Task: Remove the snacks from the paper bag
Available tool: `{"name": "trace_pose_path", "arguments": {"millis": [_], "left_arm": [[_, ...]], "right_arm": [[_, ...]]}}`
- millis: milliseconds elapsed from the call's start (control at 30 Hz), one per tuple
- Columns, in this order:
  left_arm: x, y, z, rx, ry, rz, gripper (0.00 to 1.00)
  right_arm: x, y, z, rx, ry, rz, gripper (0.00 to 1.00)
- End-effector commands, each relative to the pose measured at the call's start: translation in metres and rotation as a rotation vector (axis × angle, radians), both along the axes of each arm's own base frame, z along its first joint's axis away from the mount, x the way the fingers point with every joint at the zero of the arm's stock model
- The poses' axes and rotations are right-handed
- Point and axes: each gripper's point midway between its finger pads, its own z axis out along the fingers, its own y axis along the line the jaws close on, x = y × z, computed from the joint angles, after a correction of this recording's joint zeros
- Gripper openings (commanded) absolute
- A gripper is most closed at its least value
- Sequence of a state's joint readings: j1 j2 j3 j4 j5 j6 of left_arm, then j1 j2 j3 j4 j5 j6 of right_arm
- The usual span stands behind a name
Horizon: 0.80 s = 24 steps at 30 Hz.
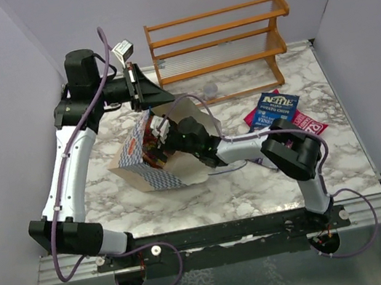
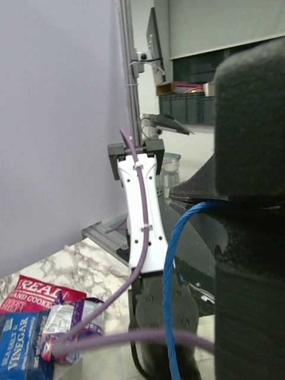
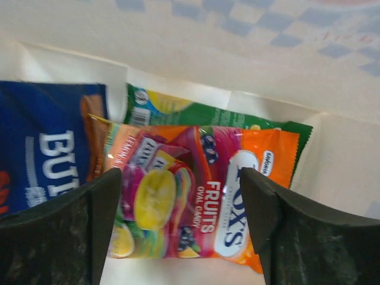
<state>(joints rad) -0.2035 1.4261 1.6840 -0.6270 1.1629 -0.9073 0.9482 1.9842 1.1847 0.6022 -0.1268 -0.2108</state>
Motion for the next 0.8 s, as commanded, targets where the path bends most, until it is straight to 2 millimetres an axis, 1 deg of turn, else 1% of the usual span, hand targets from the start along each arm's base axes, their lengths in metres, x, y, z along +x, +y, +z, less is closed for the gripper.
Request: {"name": "trace_pose_path", "arguments": {"millis": [0,33,133,267,367,400,467,533,667,733,767], "left_arm": [[-0.028,-0.008,0.033,-0.074,-0.095,-0.089,0.0],[-0.029,-0.01,0.033,-0.074,-0.098,-0.091,0.0],[-0.033,-0.018,0.032,-0.076,-0.092,-0.11,0.0],[-0.039,-0.027,0.033,-0.083,-0.092,-0.136,0.0],[-0.041,-0.03,0.032,-0.084,-0.082,-0.146,0.0],[-0.042,-0.03,0.032,-0.084,-0.078,-0.148,0.0],[-0.042,-0.031,0.032,-0.083,-0.076,-0.15,0.0],[-0.042,-0.031,0.03,-0.08,-0.068,-0.15,0.0],[-0.039,-0.031,0.027,-0.071,-0.066,-0.132,0.0],[-0.037,-0.031,0.026,-0.062,-0.066,-0.121,0.0],[-0.037,-0.031,0.026,-0.057,-0.07,-0.115,0.0]], "right_arm": [[0.015,-0.005,-0.019,-0.05,0.004,-0.093,0.9],[0.015,-0.004,-0.023,-0.057,0.005,-0.087,0.94],[0.012,-0.001,-0.03,-0.066,0.006,-0.057,1.0],[0.012,0.005,-0.045,-0.091,0.018,-0.039,0.99],[0.019,0.011,-0.055,-0.111,0.022,-0.045,1.0],[0.022,0.013,-0.058,-0.118,0.024,-0.053,0.98],[0.028,0.014,-0.059,-0.134,0.021,-0.071,0.86],[0.029,0.015,-0.056,-0.14,0.013,-0.069,0.71],[0.024,0.013,-0.041,-0.119,-0.008,-0.052,0.24],[0.023,0.013,-0.039,-0.122,-0.007,-0.046,0.09],[0.023,0.013,-0.036,-0.123,-0.011,-0.04,0.03]]}}
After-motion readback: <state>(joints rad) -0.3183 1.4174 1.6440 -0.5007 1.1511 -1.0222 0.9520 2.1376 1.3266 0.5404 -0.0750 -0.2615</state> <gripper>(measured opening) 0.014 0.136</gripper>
